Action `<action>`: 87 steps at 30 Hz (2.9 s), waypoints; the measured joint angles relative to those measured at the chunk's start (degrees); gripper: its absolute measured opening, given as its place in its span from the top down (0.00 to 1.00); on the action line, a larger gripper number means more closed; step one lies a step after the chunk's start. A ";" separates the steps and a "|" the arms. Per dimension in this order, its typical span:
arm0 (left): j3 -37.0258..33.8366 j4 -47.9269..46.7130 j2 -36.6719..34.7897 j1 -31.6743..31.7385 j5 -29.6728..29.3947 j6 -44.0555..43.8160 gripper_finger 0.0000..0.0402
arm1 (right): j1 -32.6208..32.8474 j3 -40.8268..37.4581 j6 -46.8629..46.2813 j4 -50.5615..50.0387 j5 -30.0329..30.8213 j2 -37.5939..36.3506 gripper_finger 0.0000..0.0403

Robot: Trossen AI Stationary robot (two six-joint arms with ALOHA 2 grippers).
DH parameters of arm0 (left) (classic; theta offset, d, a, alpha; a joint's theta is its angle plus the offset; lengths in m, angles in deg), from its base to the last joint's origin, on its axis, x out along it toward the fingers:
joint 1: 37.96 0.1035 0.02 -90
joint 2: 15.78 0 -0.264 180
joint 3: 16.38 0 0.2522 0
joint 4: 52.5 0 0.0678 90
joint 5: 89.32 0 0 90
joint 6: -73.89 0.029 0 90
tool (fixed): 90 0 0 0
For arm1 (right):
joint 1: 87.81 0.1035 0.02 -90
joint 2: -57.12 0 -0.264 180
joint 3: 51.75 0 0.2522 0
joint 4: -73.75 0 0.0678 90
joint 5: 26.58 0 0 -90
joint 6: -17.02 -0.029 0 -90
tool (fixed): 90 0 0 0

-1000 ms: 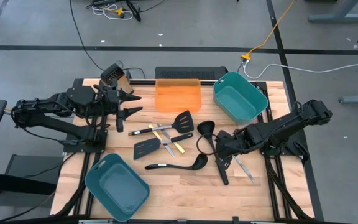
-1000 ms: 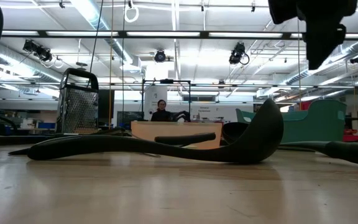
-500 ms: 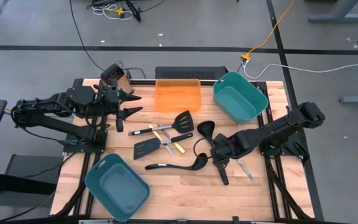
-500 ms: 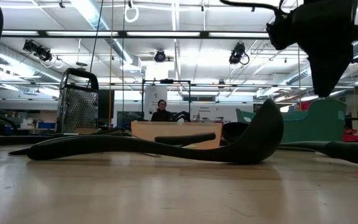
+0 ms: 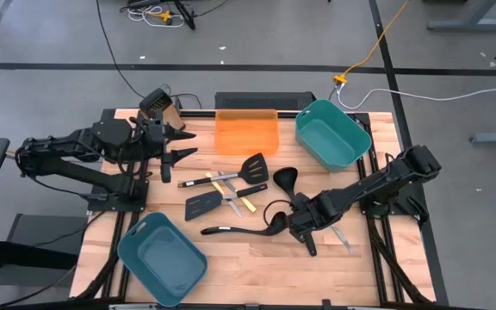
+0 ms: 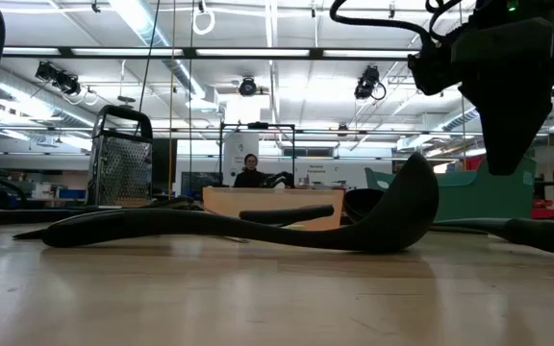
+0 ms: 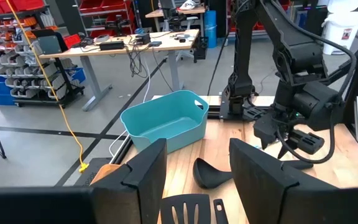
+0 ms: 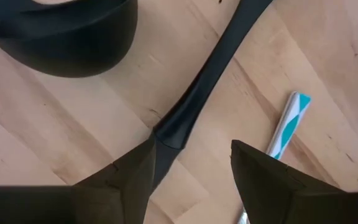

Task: Pick & Place Kitchen Items
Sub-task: Put the right black ladle into the blue bin

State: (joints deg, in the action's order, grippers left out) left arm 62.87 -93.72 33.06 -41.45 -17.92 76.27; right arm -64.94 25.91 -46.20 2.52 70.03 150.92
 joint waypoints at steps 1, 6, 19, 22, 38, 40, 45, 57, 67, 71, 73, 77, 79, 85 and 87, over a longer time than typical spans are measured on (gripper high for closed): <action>0.00 0.00 0.00 0.00 0.00 0.00 0.55 | -0.02 0.00 -0.09 0.10 0.00 0.13 0.47; 0.00 0.01 -0.04 -0.01 0.01 -0.01 0.55 | -0.28 0.00 0.93 3.34 0.44 0.33 0.47; 0.00 0.01 -0.04 -0.01 -0.01 0.00 0.55 | -0.37 -0.69 -0.36 8.01 -3.28 0.66 0.47; 0.00 0.02 -0.02 0.01 -0.01 0.01 0.55 | -0.56 -3.04 -1.43 7.92 -4.23 0.67 0.47; 0.00 0.01 -0.02 0.00 -0.01 0.00 0.55 | -2.61 -5.92 -3.85 8.80 -1.25 0.66 0.43; 0.00 0.02 0.01 -0.01 -0.01 0.01 0.55 | -2.85 -5.92 -3.85 9.20 -0.98 0.99 0.43; 0.00 0.02 0.02 0.00 -0.01 0.01 0.55 | -3.08 -5.95 -3.85 10.23 -1.08 2.93 0.45; 0.00 0.02 0.02 0.01 -0.01 -0.01 0.55 | -3.43 -6.86 -3.78 12.56 -0.59 4.66 0.47; 0.00 0.02 0.02 0.01 -0.01 -0.01 0.55 | -3.43 -10.16 -3.81 17.52 0.00 4.66 0.47; 0.00 0.02 0.02 -0.01 -0.01 -0.01 0.55 | -3.43 -11.26 -3.82 19.36 -0.02 4.57 0.47; 0.00 0.02 0.02 0.01 -0.01 0.00 0.55 | -3.43 -11.27 -3.83 19.39 0.02 4.57 0.47; 0.00 0.02 0.02 0.00 -0.01 -0.01 0.55 | -3.43 -11.32 -3.81 19.75 0.02 4.57 0.47; 0.00 0.02 0.00 0.01 -0.01 -0.01 0.55 | -3.43 -11.32 -3.81 19.82 0.02 4.57 0.47; 0.00 0.02 0.00 0.01 -0.01 0.00 0.55 | -3.43 -11.32 -3.81 19.96 0.00 4.57 0.47; 0.00 0.02 0.00 0.01 -0.01 -0.01 0.55 | -3.43 -11.32 -3.81 19.98 -0.06 4.57 0.47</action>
State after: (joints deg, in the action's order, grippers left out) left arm 62.87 -93.70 33.06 -41.44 -17.93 76.26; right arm -68.37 14.59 -50.01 22.50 69.97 155.49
